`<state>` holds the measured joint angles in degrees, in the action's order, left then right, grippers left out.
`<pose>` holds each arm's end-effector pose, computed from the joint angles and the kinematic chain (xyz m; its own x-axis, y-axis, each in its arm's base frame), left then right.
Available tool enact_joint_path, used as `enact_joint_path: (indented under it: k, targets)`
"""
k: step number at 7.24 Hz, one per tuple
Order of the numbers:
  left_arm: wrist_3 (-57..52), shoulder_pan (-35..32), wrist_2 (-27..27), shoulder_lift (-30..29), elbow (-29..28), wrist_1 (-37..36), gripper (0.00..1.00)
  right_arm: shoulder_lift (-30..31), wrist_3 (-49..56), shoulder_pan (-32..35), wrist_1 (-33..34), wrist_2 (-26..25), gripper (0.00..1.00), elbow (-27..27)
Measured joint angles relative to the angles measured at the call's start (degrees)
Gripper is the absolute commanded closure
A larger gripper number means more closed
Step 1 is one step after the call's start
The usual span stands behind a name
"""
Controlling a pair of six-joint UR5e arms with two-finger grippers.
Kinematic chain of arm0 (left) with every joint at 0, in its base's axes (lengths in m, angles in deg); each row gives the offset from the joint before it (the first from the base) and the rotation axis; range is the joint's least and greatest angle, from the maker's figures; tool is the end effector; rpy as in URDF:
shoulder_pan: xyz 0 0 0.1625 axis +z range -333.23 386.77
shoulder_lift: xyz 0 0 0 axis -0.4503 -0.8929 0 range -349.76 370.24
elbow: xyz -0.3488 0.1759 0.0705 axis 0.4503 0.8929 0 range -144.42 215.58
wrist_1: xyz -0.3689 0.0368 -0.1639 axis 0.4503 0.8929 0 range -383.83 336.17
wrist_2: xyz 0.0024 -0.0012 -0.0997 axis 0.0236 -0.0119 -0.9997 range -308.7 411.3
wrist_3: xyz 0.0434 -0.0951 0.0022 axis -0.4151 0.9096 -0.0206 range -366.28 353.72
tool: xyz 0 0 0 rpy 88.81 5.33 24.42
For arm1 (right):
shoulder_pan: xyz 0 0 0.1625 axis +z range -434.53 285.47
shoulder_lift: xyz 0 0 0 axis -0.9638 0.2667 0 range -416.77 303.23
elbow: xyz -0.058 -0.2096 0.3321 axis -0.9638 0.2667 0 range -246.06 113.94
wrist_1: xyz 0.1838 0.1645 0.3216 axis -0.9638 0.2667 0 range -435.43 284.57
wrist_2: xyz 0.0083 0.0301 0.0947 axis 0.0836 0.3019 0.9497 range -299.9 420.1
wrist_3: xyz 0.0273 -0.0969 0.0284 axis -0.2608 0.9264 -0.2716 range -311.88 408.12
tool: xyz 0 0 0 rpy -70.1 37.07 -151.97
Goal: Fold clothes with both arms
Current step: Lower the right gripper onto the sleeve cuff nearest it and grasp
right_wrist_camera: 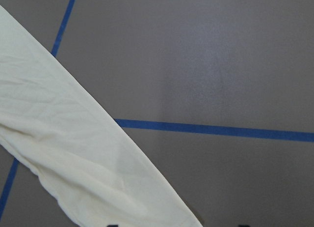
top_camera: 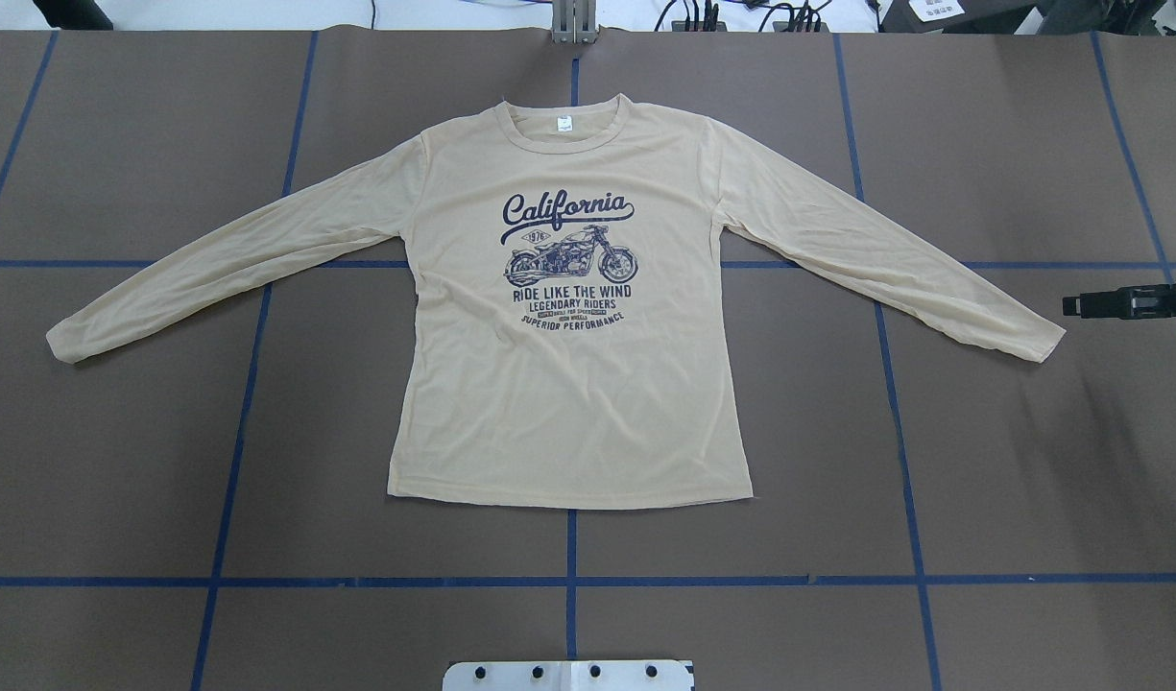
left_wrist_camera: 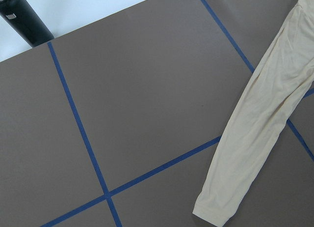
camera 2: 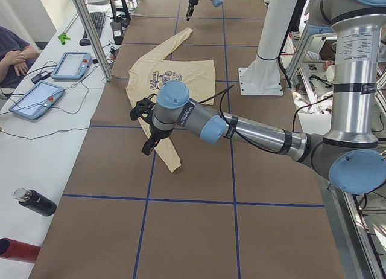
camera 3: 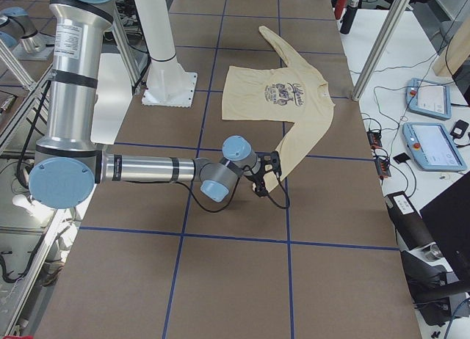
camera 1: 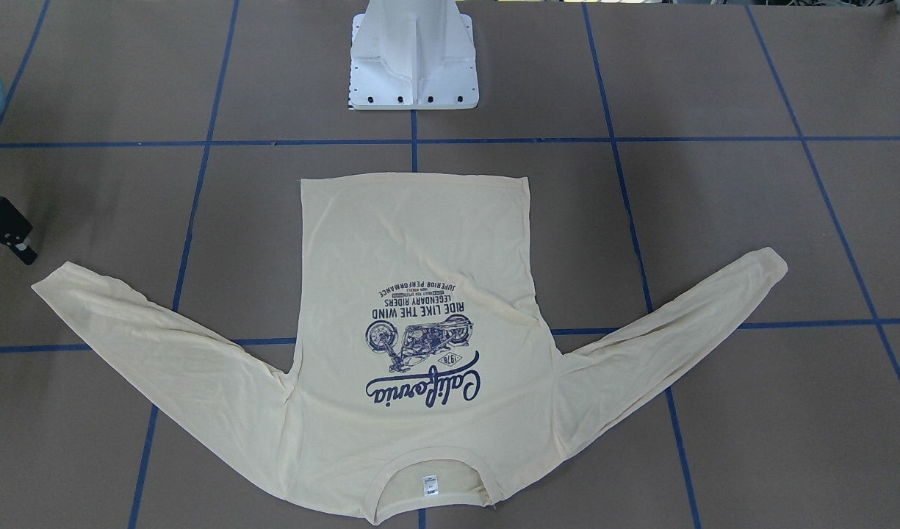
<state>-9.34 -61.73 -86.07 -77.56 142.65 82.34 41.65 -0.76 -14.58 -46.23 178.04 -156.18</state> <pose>-0.0438 -0.4780 0.4703 0.6649 0.4422 -0.6020 -0.0582 0.8341 0.5485 -0.1547 -0.4356 0.5876 0.6101 -0.1056 0.7853 -0.2355 0.9221 0.3070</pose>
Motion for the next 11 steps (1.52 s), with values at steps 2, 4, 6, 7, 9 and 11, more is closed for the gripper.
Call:
enact_joint_path:
  k: [2,4,6,7,9,11]
  targets:
    - [-0.09,-0.01,0.00,0.51,0.05,0.08,0.00,-0.60,-2.06,-2.82,-2.50,-3.31,0.41,3.47]
    - [-0.10,-0.02,0.00,0.58,0.06,0.09,0.00,-0.78,-2.76,-5.37,-2.82,-6.02,0.43,4.35]
    - [-0.10,-0.01,0.00,0.60,0.05,0.09,0.00,-1.57,-2.88,-6.22,-2.92,-7.04,0.45,5.44]
    - [-0.10,-0.01,0.00,0.61,0.02,0.09,0.00,-2.08,-2.87,-6.29,-2.97,-7.21,0.45,6.11]
    - [-0.10,-0.01,0.00,0.61,-0.05,0.09,0.00,-2.32,-2.83,-6.36,-3.00,-7.66,0.71,6.66]
    - [-0.12,-0.02,0.00,0.61,-0.01,0.09,0.00,-2.13,-2.88,-6.36,-3.22,-7.70,0.72,6.66]
